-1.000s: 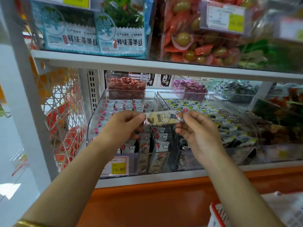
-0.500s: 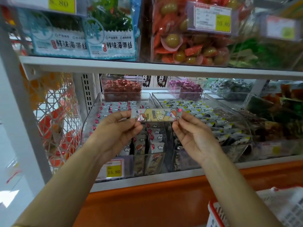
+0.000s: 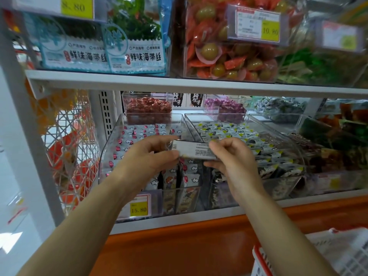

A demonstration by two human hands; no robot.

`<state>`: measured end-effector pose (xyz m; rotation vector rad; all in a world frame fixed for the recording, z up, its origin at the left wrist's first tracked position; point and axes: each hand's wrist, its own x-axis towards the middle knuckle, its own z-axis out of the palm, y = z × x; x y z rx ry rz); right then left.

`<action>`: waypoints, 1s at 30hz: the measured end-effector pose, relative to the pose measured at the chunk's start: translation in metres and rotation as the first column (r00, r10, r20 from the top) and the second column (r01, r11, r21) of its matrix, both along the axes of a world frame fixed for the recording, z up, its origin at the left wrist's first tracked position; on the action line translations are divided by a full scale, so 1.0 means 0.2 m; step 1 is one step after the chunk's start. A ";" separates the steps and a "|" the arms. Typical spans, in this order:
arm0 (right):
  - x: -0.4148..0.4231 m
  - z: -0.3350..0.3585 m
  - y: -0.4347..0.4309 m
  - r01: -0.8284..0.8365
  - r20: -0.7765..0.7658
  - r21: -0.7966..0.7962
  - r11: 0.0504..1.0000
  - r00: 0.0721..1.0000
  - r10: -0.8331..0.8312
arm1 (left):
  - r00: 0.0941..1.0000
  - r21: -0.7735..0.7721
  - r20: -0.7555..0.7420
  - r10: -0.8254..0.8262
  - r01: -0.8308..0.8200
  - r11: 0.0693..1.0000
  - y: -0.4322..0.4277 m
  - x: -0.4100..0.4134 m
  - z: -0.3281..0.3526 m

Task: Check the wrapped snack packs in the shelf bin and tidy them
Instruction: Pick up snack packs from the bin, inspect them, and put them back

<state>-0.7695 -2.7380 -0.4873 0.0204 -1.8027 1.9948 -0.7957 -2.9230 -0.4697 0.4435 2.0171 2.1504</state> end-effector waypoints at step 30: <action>0.02 0.00 -0.03 0.053 -0.160 0.432 0.900 0.987 0.019 | 0.994 -0.112 -0.036 0.103 -0.106 0.988 -0.01 0.01 0.06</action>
